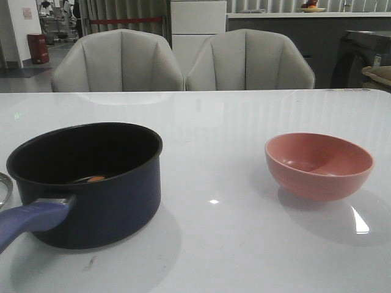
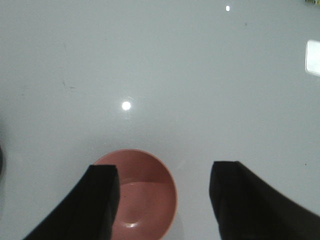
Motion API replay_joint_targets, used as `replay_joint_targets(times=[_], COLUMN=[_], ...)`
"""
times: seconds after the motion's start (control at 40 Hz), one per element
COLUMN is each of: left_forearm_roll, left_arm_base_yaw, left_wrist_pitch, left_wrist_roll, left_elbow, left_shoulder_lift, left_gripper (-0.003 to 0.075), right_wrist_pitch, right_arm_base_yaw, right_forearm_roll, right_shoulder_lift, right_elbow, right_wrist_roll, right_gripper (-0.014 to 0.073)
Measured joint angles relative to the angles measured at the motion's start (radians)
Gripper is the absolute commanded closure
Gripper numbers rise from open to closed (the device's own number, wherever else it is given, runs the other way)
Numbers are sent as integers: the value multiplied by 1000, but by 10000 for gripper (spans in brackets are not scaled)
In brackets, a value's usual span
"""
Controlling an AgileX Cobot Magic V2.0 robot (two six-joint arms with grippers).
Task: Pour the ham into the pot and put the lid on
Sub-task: 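Release the pink bowl and raise the right gripper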
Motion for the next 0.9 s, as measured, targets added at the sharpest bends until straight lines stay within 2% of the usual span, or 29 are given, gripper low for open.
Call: replay_joint_targets(times=[0.4,0.724,0.899], left_forearm_roll=[0,0,0], left_arm_base_yaw=[0,0,0], left_wrist_pitch=[0,0,0], left_wrist_roll=[0,0,0], left_elbow=[0,0,0], left_shoulder_lift=[0,0,0], left_gripper=[164,164,164], right_wrist_pitch=[-215,-295,-297], right_arm_base_yaw=[131,136,136], right_forearm_roll=[6,8,8], right_shoulder_lift=[-527,-1077,-1211], right_elbow=[448,787,893], right_wrist_roll=[-2,-3,-5], right_gripper=[99,99,102])
